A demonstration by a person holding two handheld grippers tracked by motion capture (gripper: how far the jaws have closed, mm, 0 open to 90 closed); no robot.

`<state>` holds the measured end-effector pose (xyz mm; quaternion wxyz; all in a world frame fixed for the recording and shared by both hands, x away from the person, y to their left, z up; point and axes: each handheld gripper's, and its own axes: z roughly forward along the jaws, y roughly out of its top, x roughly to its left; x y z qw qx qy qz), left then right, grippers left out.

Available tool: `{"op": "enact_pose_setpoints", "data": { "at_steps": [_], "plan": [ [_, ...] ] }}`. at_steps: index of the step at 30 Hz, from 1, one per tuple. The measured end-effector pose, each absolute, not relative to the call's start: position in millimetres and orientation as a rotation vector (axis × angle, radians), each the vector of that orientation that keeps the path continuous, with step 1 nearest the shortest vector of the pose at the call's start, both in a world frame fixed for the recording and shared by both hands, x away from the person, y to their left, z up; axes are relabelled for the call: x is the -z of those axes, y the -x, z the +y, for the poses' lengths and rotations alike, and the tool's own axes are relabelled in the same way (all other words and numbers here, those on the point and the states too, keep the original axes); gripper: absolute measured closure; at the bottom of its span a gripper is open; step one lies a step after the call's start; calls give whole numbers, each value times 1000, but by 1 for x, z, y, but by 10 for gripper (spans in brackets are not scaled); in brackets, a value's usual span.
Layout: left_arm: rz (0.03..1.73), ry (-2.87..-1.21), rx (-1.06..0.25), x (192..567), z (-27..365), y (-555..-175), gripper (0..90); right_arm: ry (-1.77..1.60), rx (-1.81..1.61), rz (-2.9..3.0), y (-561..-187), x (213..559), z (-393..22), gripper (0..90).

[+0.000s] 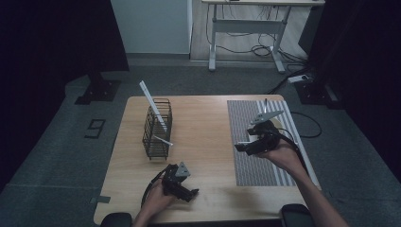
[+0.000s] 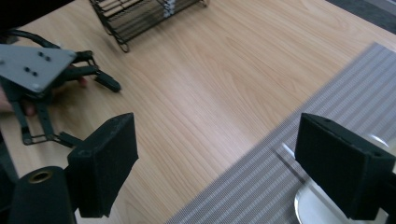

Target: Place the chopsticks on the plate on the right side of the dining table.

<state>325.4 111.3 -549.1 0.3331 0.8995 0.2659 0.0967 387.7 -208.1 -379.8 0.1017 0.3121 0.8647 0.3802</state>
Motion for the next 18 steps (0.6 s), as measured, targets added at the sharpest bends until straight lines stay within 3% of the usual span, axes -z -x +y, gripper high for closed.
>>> {"op": "enact_pose_setpoints", "data": {
  "at_steps": [18],
  "plan": [
    [693, -2350, -252, 549, 111, -326, 0, -718, -1164, 2662, -405, 361, -126, 136]
  ]
}}
